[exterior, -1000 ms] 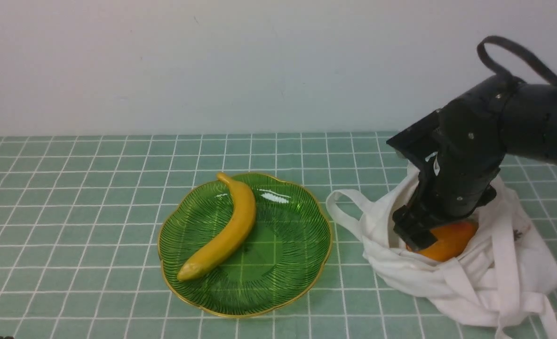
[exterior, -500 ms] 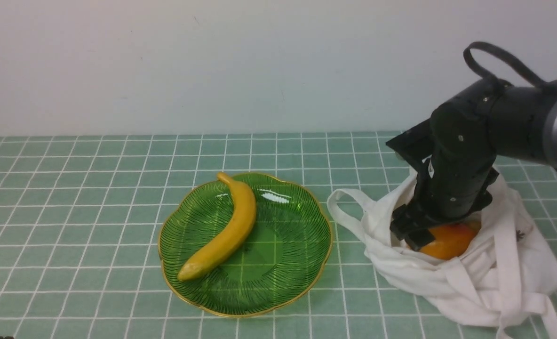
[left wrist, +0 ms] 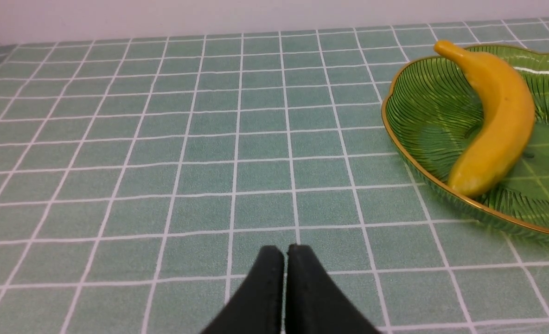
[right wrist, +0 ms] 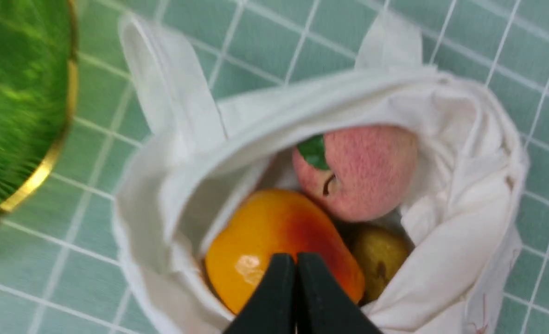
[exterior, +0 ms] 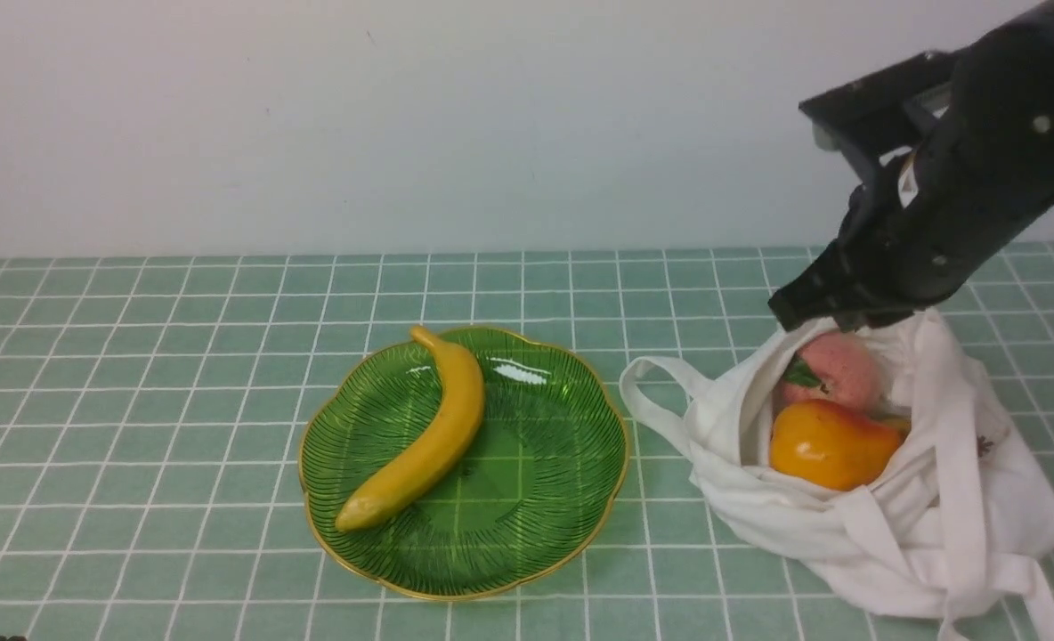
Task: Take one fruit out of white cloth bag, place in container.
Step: 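Reach into the cloth bag and grasp a fruit inside it with the right gripper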
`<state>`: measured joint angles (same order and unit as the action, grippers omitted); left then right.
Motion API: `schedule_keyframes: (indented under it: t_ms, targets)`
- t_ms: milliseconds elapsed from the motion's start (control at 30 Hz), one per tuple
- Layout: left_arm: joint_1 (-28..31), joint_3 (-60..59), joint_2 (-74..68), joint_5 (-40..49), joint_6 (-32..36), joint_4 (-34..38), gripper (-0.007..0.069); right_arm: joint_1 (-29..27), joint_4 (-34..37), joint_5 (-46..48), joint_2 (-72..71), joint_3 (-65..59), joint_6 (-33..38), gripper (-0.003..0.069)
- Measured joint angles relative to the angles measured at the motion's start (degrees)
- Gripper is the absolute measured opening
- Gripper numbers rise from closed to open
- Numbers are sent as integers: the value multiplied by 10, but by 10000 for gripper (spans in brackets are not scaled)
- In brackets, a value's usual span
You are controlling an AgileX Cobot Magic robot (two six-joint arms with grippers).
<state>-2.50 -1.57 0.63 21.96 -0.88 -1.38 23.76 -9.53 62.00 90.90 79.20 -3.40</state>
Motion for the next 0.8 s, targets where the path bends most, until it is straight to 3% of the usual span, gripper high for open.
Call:
schedule_keyframes:
  t_ms: [167, 300, 367, 467, 533, 633, 733, 800]
  targets:
    - [0, 0, 0, 0, 0, 0, -8, 0, 25, 10, 0, 2, 26, -4]
    - [0, 0, 0, 0, 0, 0, -8, 0, 57, 24, 39, 2, 49, 76]
    - [0, 0, 0, 0, 0, 0, -8, 0, 67, 25, 72, 2, 64, 195]
    - [0, 0, 0, 0, 0, 0, -8, 0, 62, 26, 96, 2, 68, 311]
    - [0, 0, 0, 0, 0, 0, -8, 0, 45, 34, 124, 2, 68, 467]
    - [0, 0, 0, 0, 0, 0, -8, 0, 30, 48, 153, 2, 67, 610]
    - [0, 0, 0, 0, 0, 0, -8, 0, 7, 53, 180, 2, 59, 679]
    - [0, 0, 0, 0, 0, 0, -8, 0, -5, 53, 187, 2, 52, 685]
